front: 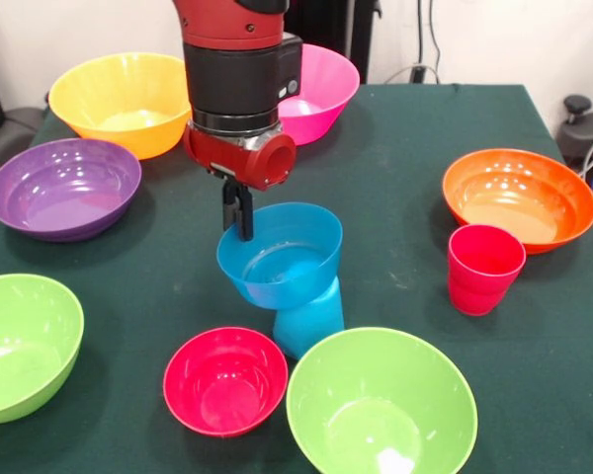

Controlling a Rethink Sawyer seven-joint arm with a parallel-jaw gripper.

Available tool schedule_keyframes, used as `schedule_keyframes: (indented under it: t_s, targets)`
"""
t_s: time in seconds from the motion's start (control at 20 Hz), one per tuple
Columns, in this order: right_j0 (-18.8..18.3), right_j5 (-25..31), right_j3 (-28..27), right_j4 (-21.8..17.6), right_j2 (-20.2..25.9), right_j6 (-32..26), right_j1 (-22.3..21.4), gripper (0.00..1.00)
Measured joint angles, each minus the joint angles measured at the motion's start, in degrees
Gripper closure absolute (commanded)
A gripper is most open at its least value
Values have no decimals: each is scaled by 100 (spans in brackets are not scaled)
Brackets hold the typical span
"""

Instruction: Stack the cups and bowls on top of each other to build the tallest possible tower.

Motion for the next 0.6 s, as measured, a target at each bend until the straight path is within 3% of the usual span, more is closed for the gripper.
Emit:
schedule_keyframes:
  t_s: [0.6]
  targets:
    - [20, -1, -9, 91, -42, 0, 15, 100]
